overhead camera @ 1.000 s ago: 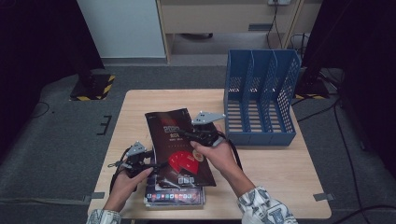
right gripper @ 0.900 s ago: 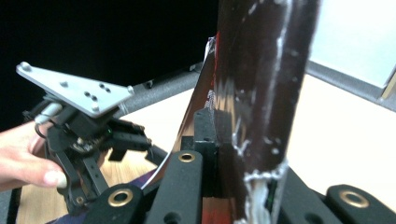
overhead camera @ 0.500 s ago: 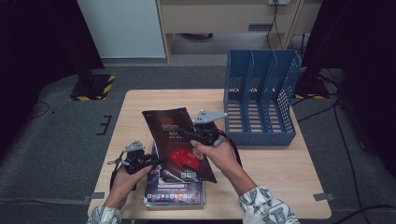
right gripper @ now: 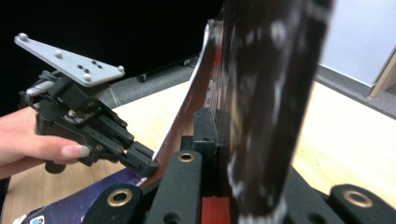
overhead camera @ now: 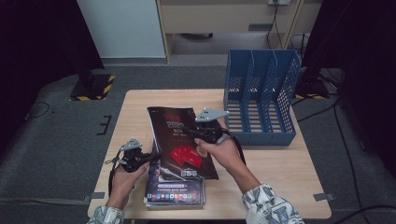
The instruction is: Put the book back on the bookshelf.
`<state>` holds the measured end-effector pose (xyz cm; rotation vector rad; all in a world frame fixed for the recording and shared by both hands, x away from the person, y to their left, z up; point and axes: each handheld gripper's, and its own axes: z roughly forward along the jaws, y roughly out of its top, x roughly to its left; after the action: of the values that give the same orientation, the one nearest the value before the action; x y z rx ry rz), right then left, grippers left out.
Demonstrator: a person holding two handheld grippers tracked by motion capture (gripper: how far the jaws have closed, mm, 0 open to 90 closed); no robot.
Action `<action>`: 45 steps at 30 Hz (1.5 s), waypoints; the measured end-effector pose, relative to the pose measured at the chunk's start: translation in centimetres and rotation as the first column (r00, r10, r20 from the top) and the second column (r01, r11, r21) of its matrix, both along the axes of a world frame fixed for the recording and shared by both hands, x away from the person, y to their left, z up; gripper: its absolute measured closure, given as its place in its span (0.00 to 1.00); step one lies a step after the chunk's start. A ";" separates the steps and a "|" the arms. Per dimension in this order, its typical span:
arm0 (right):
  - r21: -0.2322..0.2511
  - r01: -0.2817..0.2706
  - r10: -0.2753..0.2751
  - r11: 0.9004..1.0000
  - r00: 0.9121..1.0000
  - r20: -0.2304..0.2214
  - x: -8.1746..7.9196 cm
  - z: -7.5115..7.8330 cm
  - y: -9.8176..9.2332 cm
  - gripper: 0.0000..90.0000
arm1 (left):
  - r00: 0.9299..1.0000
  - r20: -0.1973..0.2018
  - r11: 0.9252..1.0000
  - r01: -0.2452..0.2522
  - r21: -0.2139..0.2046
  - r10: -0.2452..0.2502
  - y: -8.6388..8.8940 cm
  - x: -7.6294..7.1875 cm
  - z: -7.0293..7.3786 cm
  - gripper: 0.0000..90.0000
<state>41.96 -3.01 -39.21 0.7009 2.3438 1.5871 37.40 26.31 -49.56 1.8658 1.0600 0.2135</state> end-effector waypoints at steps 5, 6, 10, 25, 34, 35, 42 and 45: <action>0.007 0.000 0.000 1.000 1.000 0.001 0.2 0.7 -0.4 0.92 | 0.999 0.046 1.000 -0.001 0.013 0.001 -0.1 -0.2 0.6 0.94; 0.009 -0.001 0.001 1.000 1.000 0.001 0.2 0.9 -0.4 0.91 | 0.999 0.053 1.000 0.000 0.017 -0.001 -0.1 -0.3 0.7 0.94; 0.009 -0.002 0.002 1.000 1.000 0.001 0.3 1.5 -0.6 0.89 | 0.997 0.077 1.000 0.000 0.009 0.000 0.0 -0.4 1.0 0.95; 0.048 -0.022 0.021 0.999 1.000 0.003 1.1 4.2 -0.4 0.81 | 0.994 0.111 1.000 0.011 -0.001 -0.011 -0.1 -0.6 1.6 0.95; 0.042 -0.008 0.009 0.999 1.000 -0.026 1.4 4.4 -0.3 0.83 | 0.993 0.115 1.000 0.013 0.000 -0.013 -0.1 -0.7 1.7 0.95; 0.042 -0.010 0.011 0.999 1.000 -0.029 1.5 4.5 -0.4 0.83 | 0.993 0.117 1.000 0.012 0.000 -0.012 -0.1 -0.7 1.7 0.95; 0.053 0.003 0.000 0.999 0.999 -0.044 1.9 4.8 -0.5 0.88 | 0.992 0.128 1.000 0.009 -0.007 -0.008 0.0 -0.7 1.8 0.96; 0.047 0.016 -0.014 0.999 0.999 -0.033 1.9 4.8 -0.6 0.95 | 0.992 0.125 1.000 0.005 -0.011 -0.004 0.0 -0.7 1.8 0.95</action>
<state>43.84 -3.60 -34.42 0.7586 2.3252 1.6413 36.70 26.30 -47.76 1.8194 0.9689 0.3173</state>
